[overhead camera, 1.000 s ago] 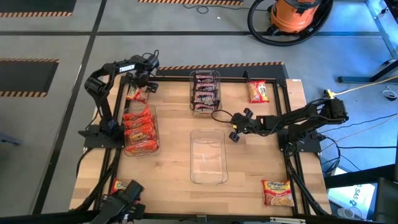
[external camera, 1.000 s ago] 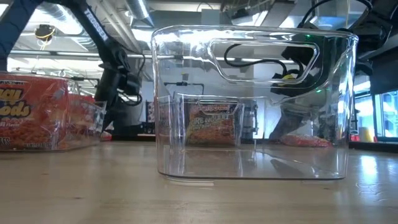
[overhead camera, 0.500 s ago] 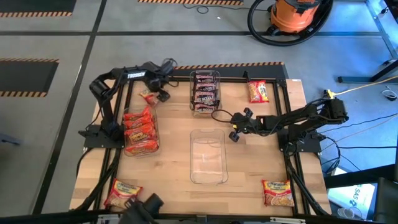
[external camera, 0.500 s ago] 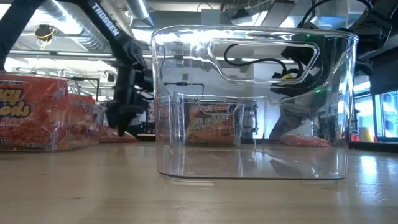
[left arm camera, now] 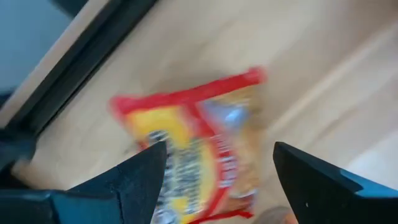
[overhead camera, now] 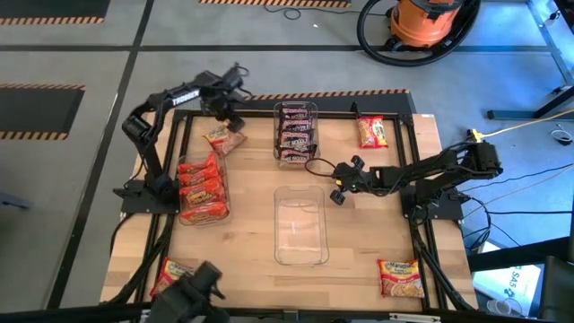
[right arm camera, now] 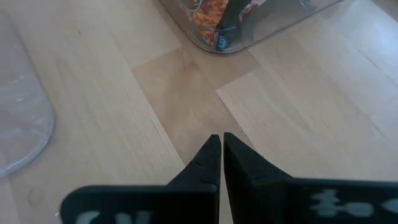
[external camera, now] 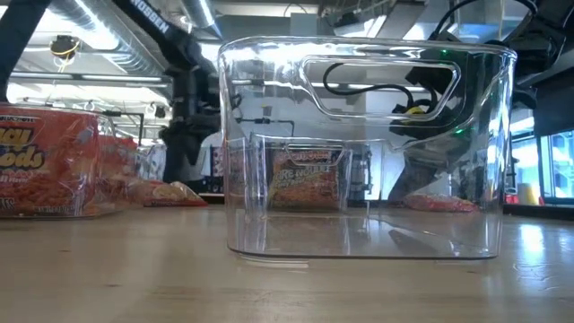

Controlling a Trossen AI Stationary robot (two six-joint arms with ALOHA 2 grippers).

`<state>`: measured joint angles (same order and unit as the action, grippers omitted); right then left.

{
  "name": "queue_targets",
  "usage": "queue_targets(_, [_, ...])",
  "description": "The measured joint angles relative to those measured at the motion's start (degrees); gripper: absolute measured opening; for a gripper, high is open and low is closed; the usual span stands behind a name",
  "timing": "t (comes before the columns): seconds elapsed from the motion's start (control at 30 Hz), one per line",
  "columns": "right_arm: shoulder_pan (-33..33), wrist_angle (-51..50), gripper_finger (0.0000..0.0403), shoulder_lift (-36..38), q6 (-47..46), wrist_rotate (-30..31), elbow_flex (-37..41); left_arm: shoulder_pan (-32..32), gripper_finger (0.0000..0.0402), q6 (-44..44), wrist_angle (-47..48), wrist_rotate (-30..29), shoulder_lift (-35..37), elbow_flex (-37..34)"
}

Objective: Sort Maruchan noodles
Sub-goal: Put the red noodle pack into the bottom transparent bin

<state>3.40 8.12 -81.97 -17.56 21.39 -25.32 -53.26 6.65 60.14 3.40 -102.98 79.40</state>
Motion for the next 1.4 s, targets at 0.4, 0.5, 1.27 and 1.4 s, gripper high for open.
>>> queue_targets(0.4, [0.0,2.3,0.0001,-2.4,1.1,0.0,0.0,-7.3,0.029,-4.6,-1.8,-1.3,-0.2,-3.5])
queue_targets(0.5, [0.0,2.9,0.0001,-3.8,1.3,-0.1,0.0,-8.5,0.029,-4.6,-2.0,-0.2,-1.4,-4.8])
queue_targets(1.27, [0.0,5.2,0.0001,-5.2,1.4,-2.6,0.0,-11.2,0.0226,-1.3,-2.5,20.1,-10.8,-6.1])
queue_targets(1.4, [0.0,5.5,0.0001,-5.2,1.4,-2.6,0.0,-11.2,0.0173,0.4,-1.6,20.6,-10.8,-6.0])
